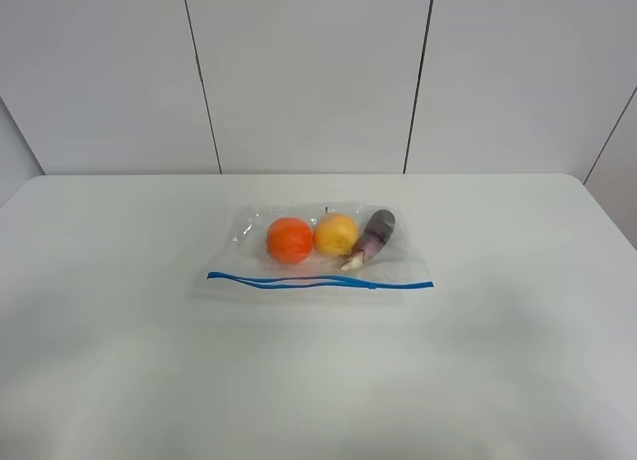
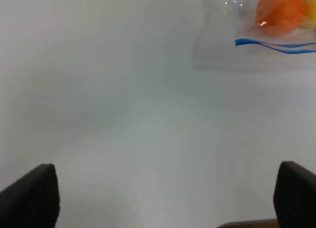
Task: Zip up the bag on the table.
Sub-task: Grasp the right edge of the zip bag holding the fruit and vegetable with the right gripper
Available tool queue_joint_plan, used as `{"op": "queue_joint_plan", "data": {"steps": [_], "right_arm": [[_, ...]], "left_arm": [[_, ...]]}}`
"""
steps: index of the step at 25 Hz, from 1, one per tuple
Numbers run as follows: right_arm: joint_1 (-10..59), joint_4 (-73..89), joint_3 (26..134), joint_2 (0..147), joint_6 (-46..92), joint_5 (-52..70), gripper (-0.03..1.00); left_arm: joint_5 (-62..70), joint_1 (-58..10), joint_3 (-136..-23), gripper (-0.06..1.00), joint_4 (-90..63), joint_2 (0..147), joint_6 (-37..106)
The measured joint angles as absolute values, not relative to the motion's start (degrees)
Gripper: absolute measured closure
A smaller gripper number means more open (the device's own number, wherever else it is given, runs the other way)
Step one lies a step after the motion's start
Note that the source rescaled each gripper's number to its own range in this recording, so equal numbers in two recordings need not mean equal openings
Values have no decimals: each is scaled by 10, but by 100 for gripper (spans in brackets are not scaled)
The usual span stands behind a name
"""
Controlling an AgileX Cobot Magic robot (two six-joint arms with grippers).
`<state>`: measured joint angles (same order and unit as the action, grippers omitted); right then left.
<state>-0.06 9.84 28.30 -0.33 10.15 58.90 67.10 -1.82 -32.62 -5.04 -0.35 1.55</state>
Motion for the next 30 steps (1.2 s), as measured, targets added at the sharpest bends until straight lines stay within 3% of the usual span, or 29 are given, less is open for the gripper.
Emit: {"op": "queue_joint_plan", "data": {"steps": [16, 30], "right_arm": [[-1, 98, 293, 6, 101, 585, -3], [-1, 145, 504, 455, 101, 542, -3]], "left_arm": [[671, -18, -326, -5, -50, -4, 16], [671, -18, -326, -5, -50, -4, 16]]}}
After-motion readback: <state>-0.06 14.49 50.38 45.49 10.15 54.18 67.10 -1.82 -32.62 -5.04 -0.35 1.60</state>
